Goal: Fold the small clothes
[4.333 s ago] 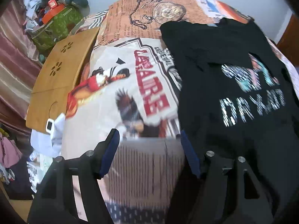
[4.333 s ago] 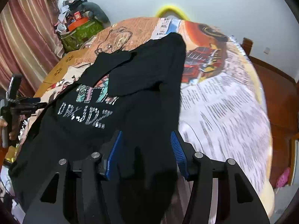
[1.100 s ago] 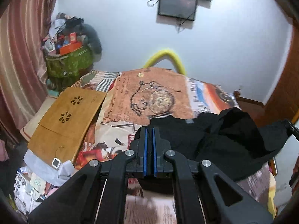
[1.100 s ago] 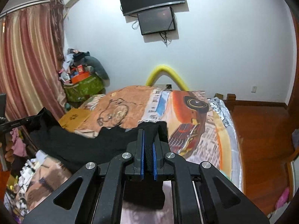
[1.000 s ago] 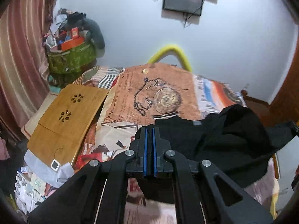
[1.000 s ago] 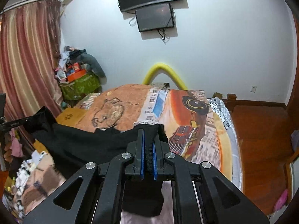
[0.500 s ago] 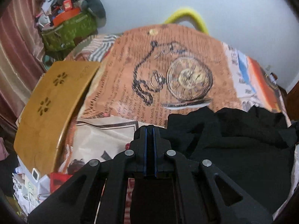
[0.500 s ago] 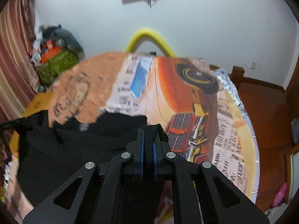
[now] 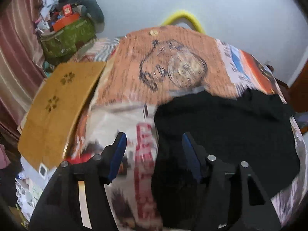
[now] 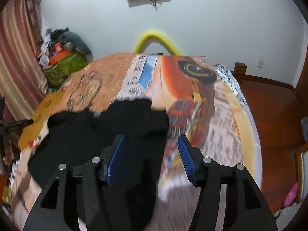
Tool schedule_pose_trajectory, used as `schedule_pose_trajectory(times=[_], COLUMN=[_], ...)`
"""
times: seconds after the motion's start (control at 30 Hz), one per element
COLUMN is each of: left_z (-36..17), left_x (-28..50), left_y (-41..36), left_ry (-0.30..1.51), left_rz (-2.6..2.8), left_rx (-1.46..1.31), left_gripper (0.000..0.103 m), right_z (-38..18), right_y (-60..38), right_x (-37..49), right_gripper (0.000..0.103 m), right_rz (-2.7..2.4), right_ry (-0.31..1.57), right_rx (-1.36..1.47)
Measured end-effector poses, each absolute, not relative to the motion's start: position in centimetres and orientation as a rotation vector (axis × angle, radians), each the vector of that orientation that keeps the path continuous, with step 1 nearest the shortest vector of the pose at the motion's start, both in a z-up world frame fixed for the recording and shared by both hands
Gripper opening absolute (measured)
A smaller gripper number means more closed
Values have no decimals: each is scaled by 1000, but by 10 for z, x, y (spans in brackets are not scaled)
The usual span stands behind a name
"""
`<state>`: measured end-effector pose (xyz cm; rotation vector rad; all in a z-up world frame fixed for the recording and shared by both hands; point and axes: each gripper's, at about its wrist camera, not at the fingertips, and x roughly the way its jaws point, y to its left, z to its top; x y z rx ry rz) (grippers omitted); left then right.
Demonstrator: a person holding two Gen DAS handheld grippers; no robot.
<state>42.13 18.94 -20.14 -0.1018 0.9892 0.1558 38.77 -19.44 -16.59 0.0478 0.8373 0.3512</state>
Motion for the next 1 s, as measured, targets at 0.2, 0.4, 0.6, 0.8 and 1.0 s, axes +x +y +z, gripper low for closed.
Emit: schedule_pose_trajectory(times=[0.2, 0.4, 0.6, 0.8, 1.0], left_z=[-246, -268, -253, -222, -226], left_x=[370, 361, 357, 315, 268], left_y=[177, 164, 153, 158, 147], left_ry=[1127, 1170, 1139, 1083, 1108], left_rz=[84, 29, 27, -2, -13], left_rx=[-130, -206, -209, -215, -170], left_gripper=[61, 31, 5, 4, 4], right_z=[-202, -232, -223, -208, -212], right_y=[-197, -181, -164, -177, -184], right_x=[335, 325, 332, 301, 266], right_gripper=[54, 55, 10, 7, 7], right_rz=[385, 426, 461, 477, 473], right_ry=[938, 1009, 1006, 962, 984], right_rx=[50, 64, 45, 4, -24])
